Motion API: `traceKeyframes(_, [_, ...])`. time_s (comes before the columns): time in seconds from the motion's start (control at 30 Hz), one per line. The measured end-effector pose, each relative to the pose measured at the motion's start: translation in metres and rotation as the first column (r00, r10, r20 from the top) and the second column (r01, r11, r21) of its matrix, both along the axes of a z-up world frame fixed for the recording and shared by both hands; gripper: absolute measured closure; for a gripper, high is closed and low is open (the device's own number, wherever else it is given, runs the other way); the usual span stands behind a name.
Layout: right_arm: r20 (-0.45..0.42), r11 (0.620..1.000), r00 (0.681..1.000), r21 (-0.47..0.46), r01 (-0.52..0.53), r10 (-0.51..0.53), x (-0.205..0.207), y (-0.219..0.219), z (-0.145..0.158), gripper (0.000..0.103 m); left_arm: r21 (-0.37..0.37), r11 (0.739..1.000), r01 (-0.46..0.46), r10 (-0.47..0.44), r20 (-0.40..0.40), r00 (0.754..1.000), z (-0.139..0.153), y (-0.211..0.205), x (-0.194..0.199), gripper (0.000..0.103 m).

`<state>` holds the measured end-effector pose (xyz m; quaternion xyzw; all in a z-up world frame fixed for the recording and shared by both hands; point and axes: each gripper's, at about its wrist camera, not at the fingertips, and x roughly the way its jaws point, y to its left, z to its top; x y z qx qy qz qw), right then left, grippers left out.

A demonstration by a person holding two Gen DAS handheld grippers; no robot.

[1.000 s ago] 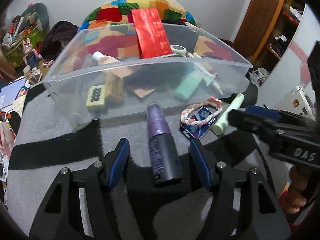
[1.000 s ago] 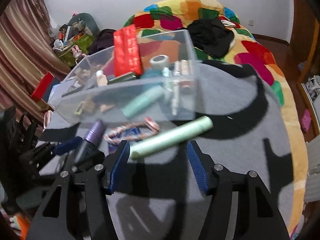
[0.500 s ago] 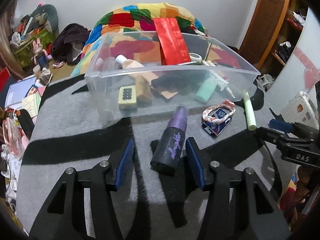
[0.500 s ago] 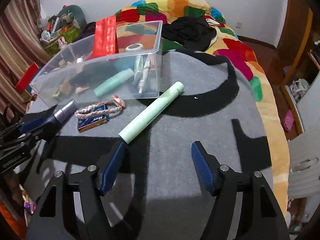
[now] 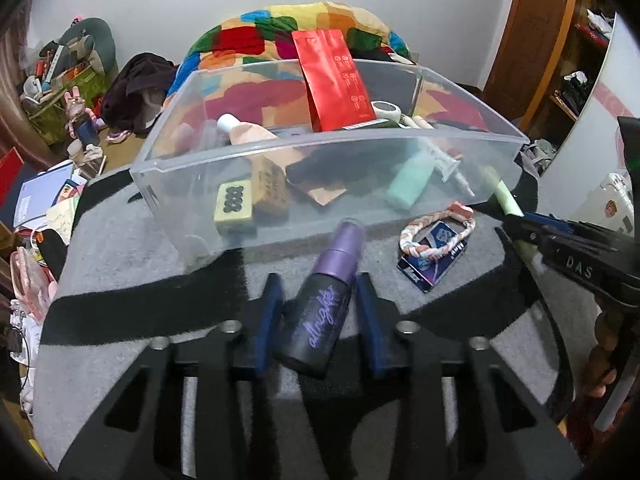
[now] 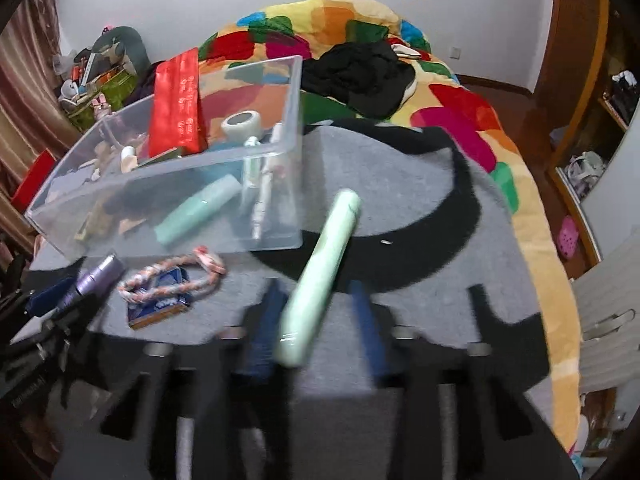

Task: Organize objects
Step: 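Grasp the purple spray bottle with the left tool while the right tool grasps the pale green tube, then drop the purple spray bottle into the box with the left tool while the right tool drops the tube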

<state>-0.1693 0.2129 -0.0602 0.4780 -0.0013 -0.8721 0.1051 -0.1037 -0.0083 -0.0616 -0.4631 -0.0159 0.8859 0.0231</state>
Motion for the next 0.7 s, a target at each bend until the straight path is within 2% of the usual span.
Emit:
traceKeyframes(0.03, [-0.002,1.0,1.0,0.002,0.006,-0.006,0.001,0.004,0.0,0.089,0.0,1.0,0.0,0.0,-0.008,1.0,0.0,0.001,0.002,0.077])
traceKeyframes(0.07, [-0.003,1.0,1.0,-0.008,0.003,-0.003,0.001,0.008,-0.001,0.089,-0.005,1.0,0.001,-0.001,-0.017,1.0,0.001,0.001,0.003,0.078])
traceKeyframes(0.33, [-0.081,1.0,0.997,-0.003,0.02,-0.02,0.03,0.025,0.013,0.089,-0.011,1.0,-0.02,0.019,-0.094,0.995,0.012,0.0,0.027,0.078])
traceKeyframes(0.47, [-0.154,1.0,0.988,-0.014,0.002,-0.004,0.039,0.024,0.034,0.089,0.003,0.999,-0.035,0.035,-0.151,0.988,0.031,-0.004,0.036,0.078])
traceKeyframes(0.7, [-0.255,0.993,0.965,-0.086,-0.083,0.059,0.045,0.006,0.078,0.089,0.048,0.997,-0.054,0.064,-0.244,0.968,0.067,-0.014,0.039,0.078])
